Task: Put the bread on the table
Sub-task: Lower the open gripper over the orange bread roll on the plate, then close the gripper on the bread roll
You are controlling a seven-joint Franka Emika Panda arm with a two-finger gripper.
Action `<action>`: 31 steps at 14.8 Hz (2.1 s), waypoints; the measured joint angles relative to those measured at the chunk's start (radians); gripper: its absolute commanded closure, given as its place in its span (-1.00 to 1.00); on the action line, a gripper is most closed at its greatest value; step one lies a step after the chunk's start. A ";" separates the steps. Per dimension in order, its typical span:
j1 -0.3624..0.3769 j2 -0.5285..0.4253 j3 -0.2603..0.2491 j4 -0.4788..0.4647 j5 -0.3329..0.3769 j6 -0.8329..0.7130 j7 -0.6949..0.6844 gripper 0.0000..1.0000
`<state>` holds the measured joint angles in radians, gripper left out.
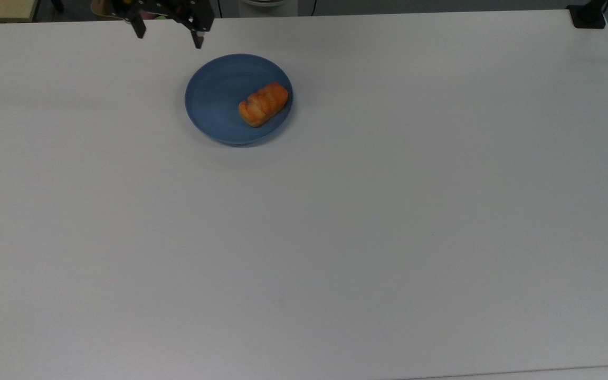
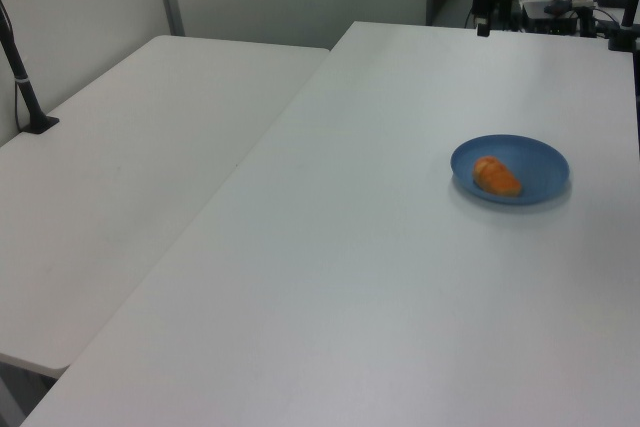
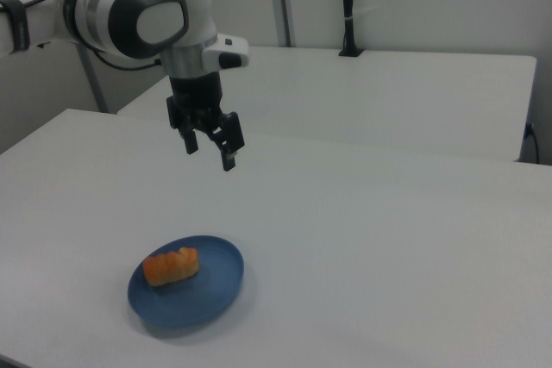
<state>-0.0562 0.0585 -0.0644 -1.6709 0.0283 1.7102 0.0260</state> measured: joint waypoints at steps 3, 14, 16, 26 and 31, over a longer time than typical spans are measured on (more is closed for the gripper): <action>0.012 0.000 0.036 -0.060 0.033 0.030 0.051 -1.00; 0.022 0.004 0.168 -0.421 0.035 0.280 0.640 -1.00; 0.022 0.006 0.168 -0.470 0.035 0.342 0.677 -0.98; 0.022 0.076 0.168 -0.496 0.034 0.454 0.704 0.79; 0.022 0.072 0.169 -0.495 0.034 0.422 0.575 0.97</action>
<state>-0.0342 0.1308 0.1045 -2.1658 0.0623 2.1321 0.6015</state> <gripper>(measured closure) 0.877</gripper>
